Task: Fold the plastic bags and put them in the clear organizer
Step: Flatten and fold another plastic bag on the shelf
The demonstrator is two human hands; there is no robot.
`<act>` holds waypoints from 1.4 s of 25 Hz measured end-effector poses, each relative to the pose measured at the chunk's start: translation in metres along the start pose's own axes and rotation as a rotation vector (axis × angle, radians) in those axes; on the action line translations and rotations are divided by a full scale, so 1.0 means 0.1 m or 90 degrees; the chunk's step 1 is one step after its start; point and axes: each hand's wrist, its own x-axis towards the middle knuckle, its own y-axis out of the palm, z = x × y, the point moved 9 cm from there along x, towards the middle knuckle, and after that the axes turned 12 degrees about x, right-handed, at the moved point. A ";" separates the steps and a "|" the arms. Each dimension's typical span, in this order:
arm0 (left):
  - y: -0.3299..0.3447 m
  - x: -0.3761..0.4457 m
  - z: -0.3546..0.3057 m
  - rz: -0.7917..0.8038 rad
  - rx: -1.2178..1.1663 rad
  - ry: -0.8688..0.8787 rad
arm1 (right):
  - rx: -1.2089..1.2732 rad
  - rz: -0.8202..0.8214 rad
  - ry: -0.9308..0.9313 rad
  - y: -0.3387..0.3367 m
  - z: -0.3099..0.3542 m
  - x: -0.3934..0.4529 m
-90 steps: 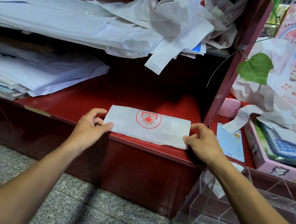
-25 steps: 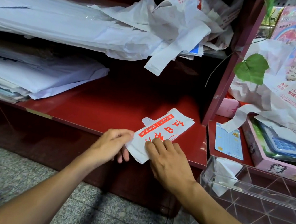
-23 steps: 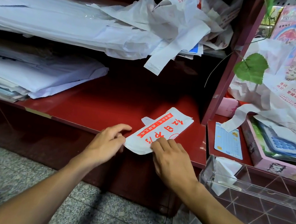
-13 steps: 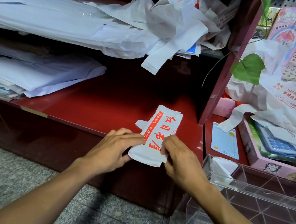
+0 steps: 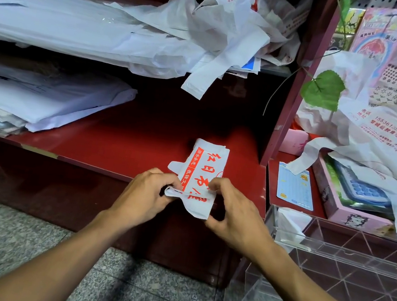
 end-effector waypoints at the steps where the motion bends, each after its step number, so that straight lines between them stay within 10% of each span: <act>1: 0.02 0.00 0.02 0.014 -0.009 -0.004 | -0.019 0.007 -0.007 0.01 0.02 0.01; 13: 0.03 -0.04 0.01 0.053 -0.078 0.025 | -0.170 0.095 -0.137 0.17 0.19 -0.02; 20: 0.03 0.00 0.09 0.048 -0.062 -0.066 | 0.112 -0.075 0.070 -0.16 -0.07 0.06; 31: 0.05 0.04 0.17 -0.005 -0.049 -0.234 | 0.125 -0.146 0.288 -0.20 -0.37 0.21; 35: -0.03 0.06 -0.16 -0.022 0.058 -0.090 | 0.050 -0.150 0.303 -0.27 -0.35 0.22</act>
